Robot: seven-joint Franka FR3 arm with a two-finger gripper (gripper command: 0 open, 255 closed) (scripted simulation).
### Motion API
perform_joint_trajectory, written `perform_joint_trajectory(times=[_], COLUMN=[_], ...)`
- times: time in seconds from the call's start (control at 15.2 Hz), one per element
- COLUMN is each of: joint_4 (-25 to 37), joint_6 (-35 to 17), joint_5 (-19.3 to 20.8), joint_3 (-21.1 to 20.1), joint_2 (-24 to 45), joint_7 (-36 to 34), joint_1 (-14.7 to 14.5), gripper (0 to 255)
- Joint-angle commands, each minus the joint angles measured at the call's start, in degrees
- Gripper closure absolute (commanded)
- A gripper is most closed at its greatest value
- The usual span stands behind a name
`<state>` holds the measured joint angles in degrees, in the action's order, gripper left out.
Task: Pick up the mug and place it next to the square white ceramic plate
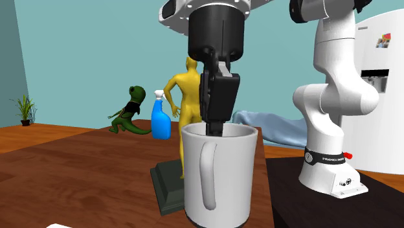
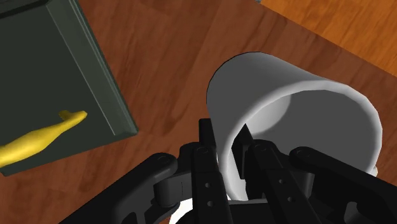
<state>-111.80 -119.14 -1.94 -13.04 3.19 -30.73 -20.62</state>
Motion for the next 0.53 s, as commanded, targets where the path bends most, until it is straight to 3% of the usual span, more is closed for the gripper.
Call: perform_joint_trajectory(times=[0.0, 0.46], joint_4=[-0.97, -4.19], joint_6=[-1.52, -6.62], joint_5=[0.11, 0.54], joint_3=[-0.04, -0.04], joint_2=[0.51, 2.43], joint_7=[-0.11, -0.26], joint_1=[-0.07, -0.17], gripper=[255, 255])
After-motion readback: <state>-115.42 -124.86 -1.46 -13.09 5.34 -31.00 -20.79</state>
